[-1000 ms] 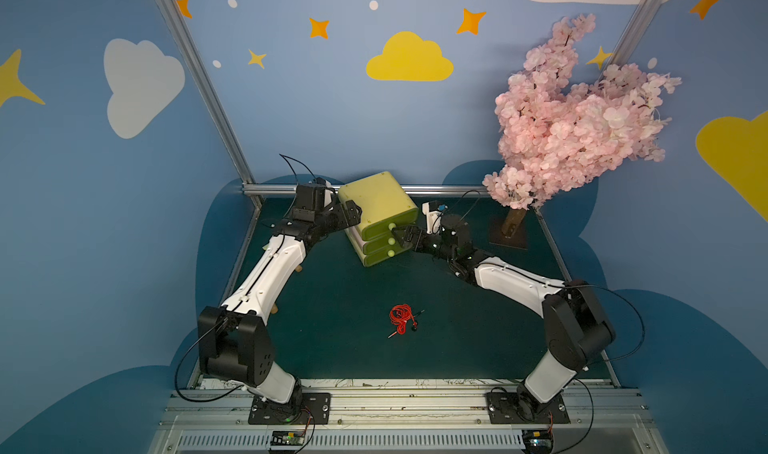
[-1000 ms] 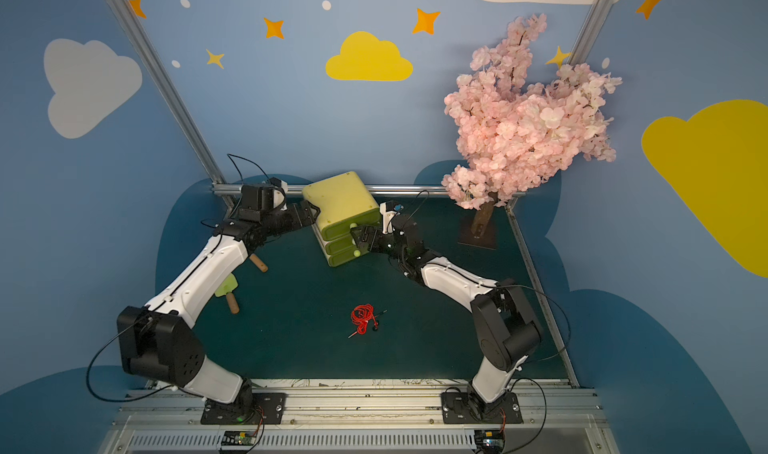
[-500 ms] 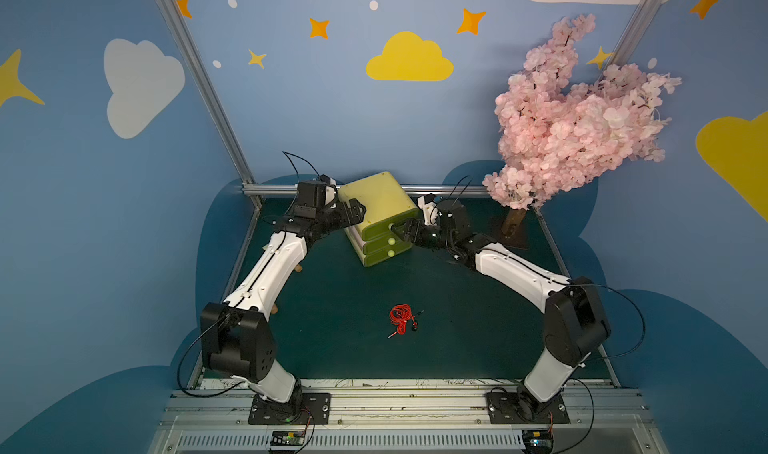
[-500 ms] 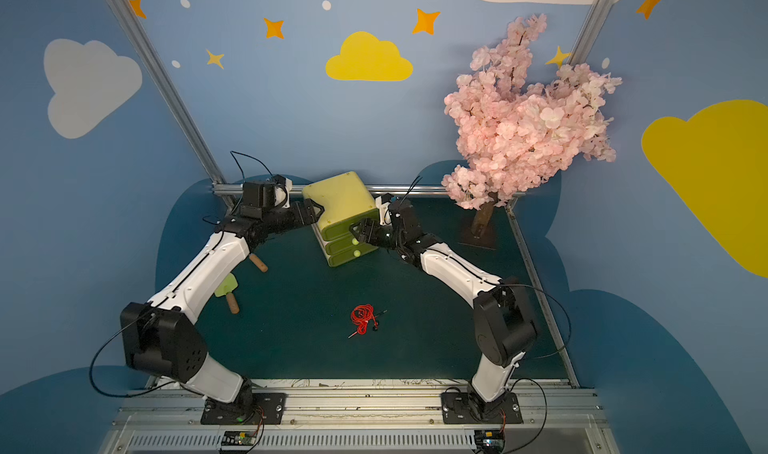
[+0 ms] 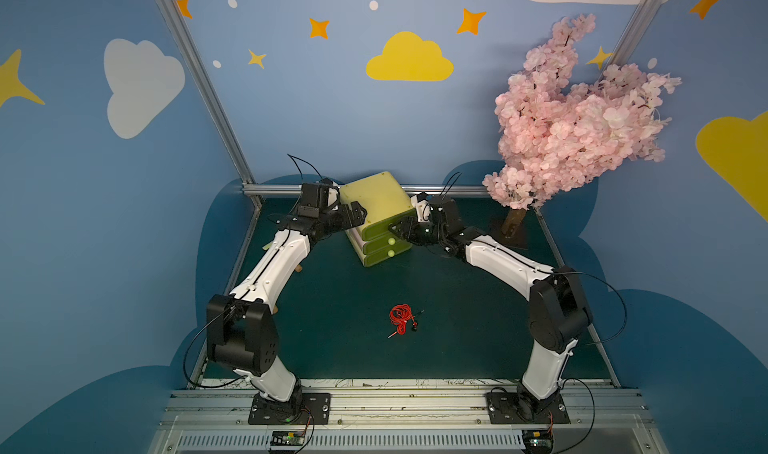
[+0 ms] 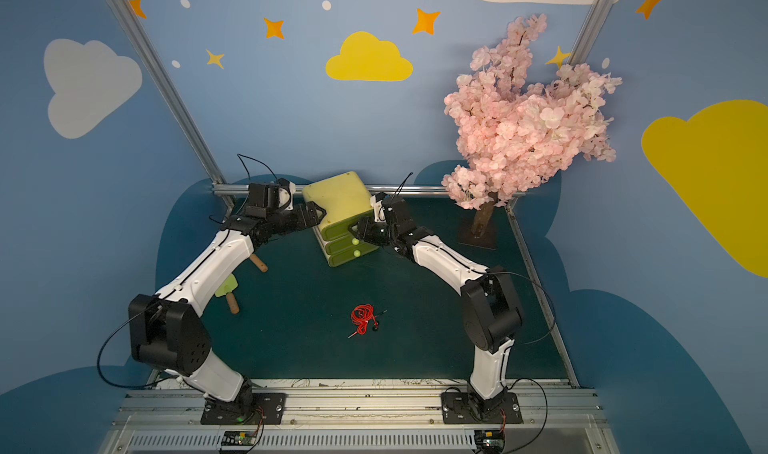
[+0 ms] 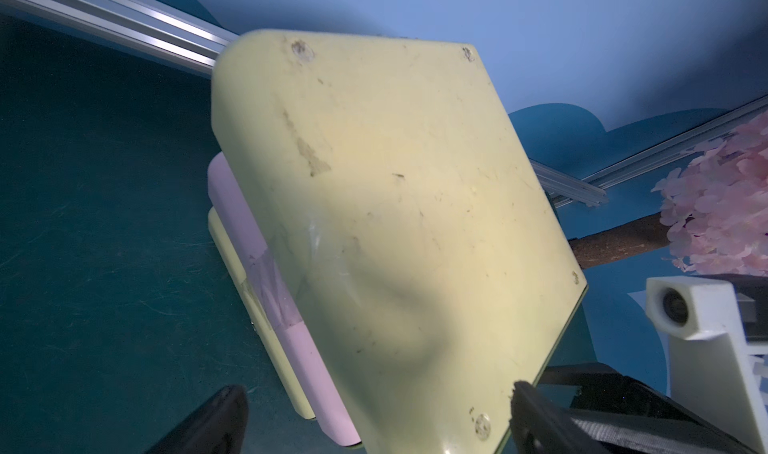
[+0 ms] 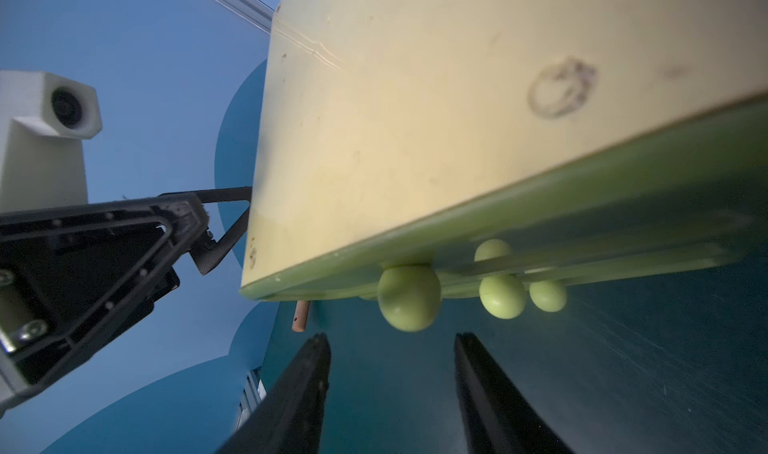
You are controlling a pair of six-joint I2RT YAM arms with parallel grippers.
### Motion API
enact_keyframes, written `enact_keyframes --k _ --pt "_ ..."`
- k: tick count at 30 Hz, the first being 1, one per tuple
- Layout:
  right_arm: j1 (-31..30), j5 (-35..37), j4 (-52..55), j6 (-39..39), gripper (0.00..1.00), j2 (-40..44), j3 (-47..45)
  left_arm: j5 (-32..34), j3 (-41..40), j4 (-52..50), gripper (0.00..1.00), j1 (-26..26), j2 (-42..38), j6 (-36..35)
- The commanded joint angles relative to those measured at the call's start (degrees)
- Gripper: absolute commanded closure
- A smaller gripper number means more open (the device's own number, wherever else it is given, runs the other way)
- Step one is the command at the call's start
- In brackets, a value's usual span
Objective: Place the wired earphones into the drawer by color
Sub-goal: Open the drawer in the storage box.
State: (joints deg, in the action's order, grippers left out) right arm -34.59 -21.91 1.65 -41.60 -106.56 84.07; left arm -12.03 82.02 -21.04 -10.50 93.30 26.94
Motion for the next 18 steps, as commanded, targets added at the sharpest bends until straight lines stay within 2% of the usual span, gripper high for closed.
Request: enact_keyframes --k 1,8,18 --pt "0.1 0.1 1.3 0.3 0.5 -1.3 2.4 -0.1 -0.1 -0.8 0.0 0.1 0.9 -1.0" --pt "0.2 1.0 1.7 0.1 0.53 -3.2 4.4 0.2 -0.7 -0.7 0.0 0.1 0.9 -1.0" --pt "0.4 0.3 2.5 -0.4 0.63 -5.5 6.8 0.9 -1.3 -1.0 0.0 0.1 1.5 -0.9"
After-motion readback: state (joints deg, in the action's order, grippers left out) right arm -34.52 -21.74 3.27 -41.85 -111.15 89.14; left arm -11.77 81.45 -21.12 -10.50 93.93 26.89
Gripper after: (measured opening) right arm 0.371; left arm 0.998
